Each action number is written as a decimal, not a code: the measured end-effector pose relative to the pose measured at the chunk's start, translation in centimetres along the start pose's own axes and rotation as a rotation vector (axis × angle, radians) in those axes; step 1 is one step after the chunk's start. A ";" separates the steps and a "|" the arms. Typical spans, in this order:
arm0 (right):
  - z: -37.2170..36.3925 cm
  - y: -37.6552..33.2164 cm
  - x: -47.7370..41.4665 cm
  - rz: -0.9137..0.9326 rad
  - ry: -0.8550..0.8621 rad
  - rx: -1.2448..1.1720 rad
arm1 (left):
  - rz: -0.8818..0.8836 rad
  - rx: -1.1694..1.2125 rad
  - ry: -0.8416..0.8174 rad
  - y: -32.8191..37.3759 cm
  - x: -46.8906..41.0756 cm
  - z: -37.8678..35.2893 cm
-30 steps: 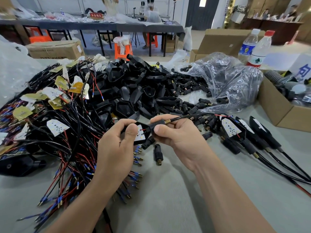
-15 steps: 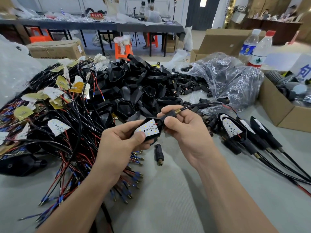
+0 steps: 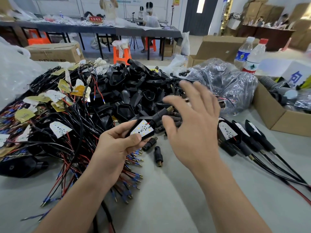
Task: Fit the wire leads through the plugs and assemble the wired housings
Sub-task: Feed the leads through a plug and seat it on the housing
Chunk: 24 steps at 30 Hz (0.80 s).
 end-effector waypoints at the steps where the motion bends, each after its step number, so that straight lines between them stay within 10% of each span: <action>1: 0.2 -0.2 0.0 0.040 -0.042 0.016 | 0.012 0.015 -0.022 0.1 0.0 0.1; 8: 3.3 2.5 0.6 0.118 -0.073 0.223 | 0.138 -0.134 -0.061 -0.5 -0.2 -0.3; 18: 4.0 15.0 2.2 -0.823 -0.022 0.381 | 0.107 -0.509 -0.103 -1.9 0.4 -1.1; 24: 1.0 11.4 2.9 -0.557 0.040 0.332 | -0.069 -0.617 -0.076 -1.9 0.4 -1.1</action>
Point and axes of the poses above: each hand's wrist, its own x-axis away from the middle knuckle, its own z-axis out of the back of the hand, y = z × x, the point moved 1 cm from there along -x, towards the middle knuckle, and after that the axes turned 8 degrees about -z, right-handed, at the moved point
